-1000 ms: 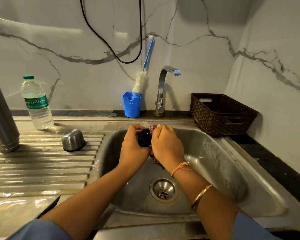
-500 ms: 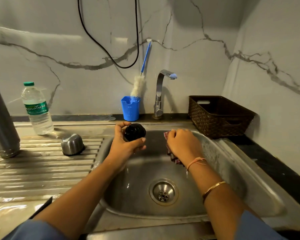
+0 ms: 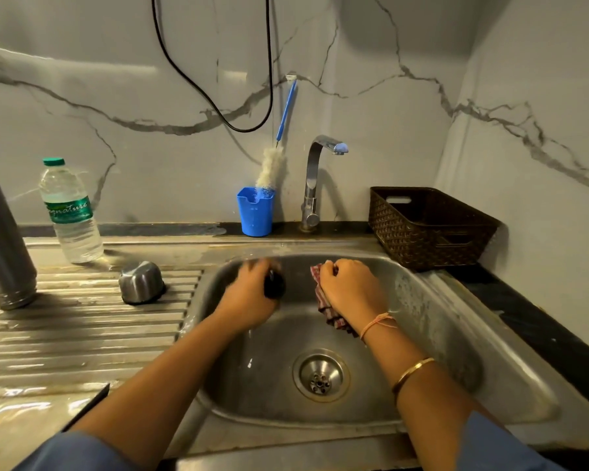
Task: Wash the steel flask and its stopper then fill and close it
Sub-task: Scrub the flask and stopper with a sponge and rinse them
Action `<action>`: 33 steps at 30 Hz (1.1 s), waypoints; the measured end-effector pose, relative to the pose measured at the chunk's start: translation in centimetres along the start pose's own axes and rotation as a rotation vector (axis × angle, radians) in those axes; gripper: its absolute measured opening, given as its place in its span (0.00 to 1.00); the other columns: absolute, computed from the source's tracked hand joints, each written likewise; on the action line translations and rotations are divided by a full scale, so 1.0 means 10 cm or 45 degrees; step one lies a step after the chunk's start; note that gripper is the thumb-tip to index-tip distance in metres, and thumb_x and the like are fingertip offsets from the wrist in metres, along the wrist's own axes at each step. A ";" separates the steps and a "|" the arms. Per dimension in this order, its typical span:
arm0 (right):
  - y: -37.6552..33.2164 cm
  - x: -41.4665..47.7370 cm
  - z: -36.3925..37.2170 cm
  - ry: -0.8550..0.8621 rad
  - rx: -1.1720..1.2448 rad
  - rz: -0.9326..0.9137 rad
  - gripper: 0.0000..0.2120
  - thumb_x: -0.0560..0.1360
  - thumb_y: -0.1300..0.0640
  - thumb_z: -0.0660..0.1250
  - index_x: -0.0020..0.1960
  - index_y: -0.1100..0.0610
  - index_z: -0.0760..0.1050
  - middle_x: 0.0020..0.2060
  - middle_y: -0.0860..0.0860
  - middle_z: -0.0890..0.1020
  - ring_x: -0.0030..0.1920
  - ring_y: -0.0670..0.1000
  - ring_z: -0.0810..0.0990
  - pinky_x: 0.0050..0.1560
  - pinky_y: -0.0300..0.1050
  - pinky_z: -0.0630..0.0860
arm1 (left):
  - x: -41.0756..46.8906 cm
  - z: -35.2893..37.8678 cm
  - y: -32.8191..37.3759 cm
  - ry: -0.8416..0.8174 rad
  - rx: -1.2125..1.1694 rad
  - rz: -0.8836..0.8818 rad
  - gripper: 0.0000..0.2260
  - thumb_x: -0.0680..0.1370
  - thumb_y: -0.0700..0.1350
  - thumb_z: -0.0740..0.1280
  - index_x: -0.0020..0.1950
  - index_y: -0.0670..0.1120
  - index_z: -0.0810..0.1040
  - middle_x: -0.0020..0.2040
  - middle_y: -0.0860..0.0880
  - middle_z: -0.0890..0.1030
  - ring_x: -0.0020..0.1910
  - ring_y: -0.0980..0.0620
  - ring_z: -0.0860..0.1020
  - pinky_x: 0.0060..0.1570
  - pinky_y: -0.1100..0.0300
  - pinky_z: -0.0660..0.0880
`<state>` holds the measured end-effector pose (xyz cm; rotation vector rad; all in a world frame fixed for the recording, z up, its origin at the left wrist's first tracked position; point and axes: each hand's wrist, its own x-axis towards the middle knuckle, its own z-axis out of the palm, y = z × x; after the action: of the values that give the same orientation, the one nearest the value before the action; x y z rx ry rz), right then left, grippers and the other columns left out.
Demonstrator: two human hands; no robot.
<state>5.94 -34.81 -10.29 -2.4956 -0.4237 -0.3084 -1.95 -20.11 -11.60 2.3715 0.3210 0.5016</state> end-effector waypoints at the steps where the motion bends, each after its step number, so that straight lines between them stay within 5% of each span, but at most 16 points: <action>1: 0.01 0.01 0.02 -0.010 -0.011 0.016 0.21 0.80 0.47 0.50 0.45 0.58 0.76 0.46 0.55 0.78 0.45 0.55 0.78 0.45 0.47 0.74 | -0.01 0.05 -0.08 -0.201 0.032 -0.120 0.24 0.69 0.39 0.74 0.61 0.51 0.71 0.62 0.47 0.71 0.55 0.50 0.75 0.51 0.61 0.77; 2: 0.02 0.01 0.03 -0.009 -0.016 0.019 0.21 0.80 0.47 0.50 0.46 0.58 0.76 0.46 0.55 0.78 0.45 0.55 0.78 0.45 0.47 0.74 | -0.01 0.07 -0.10 -0.217 0.046 -0.119 0.24 0.68 0.40 0.75 0.60 0.52 0.71 0.60 0.48 0.72 0.55 0.50 0.76 0.50 0.60 0.78; 6: 0.05 0.03 0.02 0.022 0.040 -0.019 0.19 0.79 0.48 0.51 0.41 0.58 0.74 0.45 0.56 0.79 0.43 0.55 0.76 0.42 0.45 0.69 | -0.01 -0.12 0.14 0.597 -0.310 0.399 0.24 0.70 0.36 0.73 0.64 0.44 0.70 0.61 0.44 0.70 0.58 0.54 0.69 0.56 0.71 0.70; 8: 0.04 0.03 0.01 0.006 0.080 -0.043 0.18 0.79 0.48 0.52 0.40 0.57 0.73 0.44 0.56 0.78 0.42 0.54 0.75 0.42 0.44 0.67 | -0.01 -0.13 0.21 0.754 -0.290 0.542 0.24 0.71 0.35 0.72 0.64 0.41 0.68 0.62 0.41 0.69 0.59 0.53 0.68 0.54 0.76 0.68; 10: 0.02 0.01 0.03 -0.032 0.072 -0.019 0.18 0.80 0.48 0.51 0.40 0.57 0.73 0.43 0.55 0.78 0.42 0.54 0.76 0.42 0.45 0.70 | -0.02 -0.06 0.15 0.412 -0.229 0.222 0.23 0.71 0.38 0.72 0.64 0.45 0.69 0.63 0.43 0.71 0.56 0.52 0.70 0.45 0.72 0.72; 12: 0.01 -0.01 0.03 -0.097 0.150 0.056 0.19 0.80 0.48 0.52 0.38 0.57 0.72 0.37 0.54 0.77 0.41 0.54 0.77 0.41 0.46 0.71 | -0.02 0.02 0.03 -0.111 -0.533 -0.361 0.21 0.71 0.39 0.73 0.60 0.49 0.70 0.60 0.43 0.75 0.51 0.49 0.77 0.38 0.65 0.76; 13: -0.01 -0.01 0.02 -0.150 0.266 0.096 0.19 0.80 0.49 0.52 0.38 0.57 0.72 0.35 0.53 0.76 0.40 0.54 0.76 0.40 0.45 0.70 | -0.02 0.02 0.01 -0.186 -0.717 -0.466 0.20 0.71 0.38 0.73 0.59 0.50 0.70 0.58 0.43 0.75 0.49 0.47 0.79 0.37 0.61 0.79; 16: -0.19 -0.05 0.00 -0.269 0.699 0.177 0.18 0.81 0.51 0.52 0.49 0.58 0.77 0.42 0.53 0.79 0.47 0.53 0.77 0.45 0.44 0.70 | 0.07 -0.06 0.03 -0.070 -1.310 -0.455 0.17 0.75 0.36 0.68 0.61 0.46 0.70 0.54 0.44 0.77 0.46 0.48 0.80 0.37 0.59 0.81; 19: -0.41 -0.13 0.13 -0.198 0.755 0.136 0.18 0.82 0.52 0.50 0.61 0.58 0.74 0.57 0.56 0.76 0.58 0.56 0.74 0.59 0.47 0.69 | 0.03 -0.06 0.12 -0.232 -1.449 -0.372 0.18 0.76 0.39 0.66 0.66 0.43 0.70 0.53 0.43 0.80 0.45 0.51 0.80 0.36 0.61 0.77; 22: -0.43 -0.08 0.21 -0.082 0.896 0.314 0.19 0.80 0.51 0.49 0.56 0.58 0.76 0.57 0.58 0.77 0.58 0.58 0.75 0.62 0.54 0.70 | -0.04 -0.04 0.19 -0.407 -1.487 -0.280 0.19 0.75 0.38 0.66 0.66 0.43 0.69 0.46 0.45 0.80 0.37 0.54 0.77 0.32 0.65 0.73; 25: -0.34 -0.05 0.19 -0.273 1.481 0.559 0.18 0.76 0.50 0.54 0.50 0.58 0.79 0.51 0.60 0.81 0.54 0.60 0.79 0.61 0.58 0.73 | -0.07 -0.09 0.24 -0.506 -1.575 -0.229 0.17 0.74 0.36 0.65 0.62 0.45 0.71 0.43 0.48 0.77 0.33 0.58 0.73 0.25 0.69 0.67; 29: -0.21 -0.09 0.16 -0.701 1.877 0.667 0.22 0.78 0.48 0.56 0.59 0.63 0.77 0.49 0.60 0.81 0.51 0.57 0.78 0.52 0.52 0.75 | -0.13 -0.17 0.27 -0.692 -1.720 -0.198 0.16 0.71 0.36 0.66 0.59 0.43 0.74 0.44 0.46 0.80 0.32 0.57 0.75 0.24 0.71 0.68; 33: -0.24 -0.10 0.15 -0.737 1.840 0.729 0.20 0.80 0.50 0.53 0.54 0.62 0.78 0.40 0.57 0.82 0.39 0.52 0.79 0.35 0.43 0.77 | -0.10 -0.11 0.28 -0.435 -1.501 -0.224 0.18 0.74 0.36 0.67 0.63 0.45 0.71 0.51 0.46 0.79 0.41 0.55 0.80 0.34 0.66 0.76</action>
<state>4.30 -32.28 -10.59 -1.1102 -0.0393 0.7308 -3.03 -21.89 -9.24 1.2240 0.0305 0.1091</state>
